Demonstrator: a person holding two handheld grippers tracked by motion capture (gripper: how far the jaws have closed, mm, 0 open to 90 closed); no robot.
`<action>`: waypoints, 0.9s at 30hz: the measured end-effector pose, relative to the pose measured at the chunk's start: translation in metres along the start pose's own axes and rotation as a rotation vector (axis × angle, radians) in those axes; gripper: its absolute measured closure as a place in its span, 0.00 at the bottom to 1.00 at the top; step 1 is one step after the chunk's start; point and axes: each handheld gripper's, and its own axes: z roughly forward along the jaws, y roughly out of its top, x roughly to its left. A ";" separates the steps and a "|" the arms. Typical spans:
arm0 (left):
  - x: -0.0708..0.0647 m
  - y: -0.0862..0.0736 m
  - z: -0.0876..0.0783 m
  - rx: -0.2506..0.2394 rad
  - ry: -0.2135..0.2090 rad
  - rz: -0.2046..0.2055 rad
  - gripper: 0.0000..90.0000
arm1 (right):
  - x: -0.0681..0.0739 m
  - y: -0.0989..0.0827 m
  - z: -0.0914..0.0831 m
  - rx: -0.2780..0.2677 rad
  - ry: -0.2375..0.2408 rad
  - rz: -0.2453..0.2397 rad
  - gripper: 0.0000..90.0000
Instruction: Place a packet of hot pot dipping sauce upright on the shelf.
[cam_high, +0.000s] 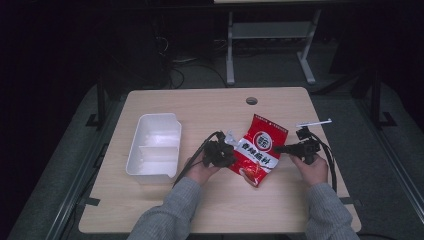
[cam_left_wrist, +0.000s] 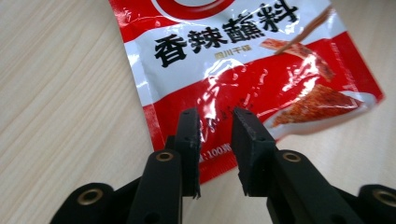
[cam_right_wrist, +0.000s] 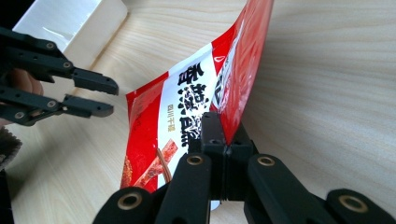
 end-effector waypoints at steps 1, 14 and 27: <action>0.000 0.000 0.000 0.000 0.000 0.000 0.78 | 0.000 0.001 -0.001 0.004 0.001 0.000 0.99; -0.020 -0.020 -0.020 -0.067 -0.042 0.030 0.69 | 0.021 0.015 -0.013 -0.012 0.030 -0.028 0.99; -0.030 -0.042 -0.039 -0.104 -0.058 0.044 0.61 | 0.048 0.029 -0.022 -0.022 0.058 -0.076 0.99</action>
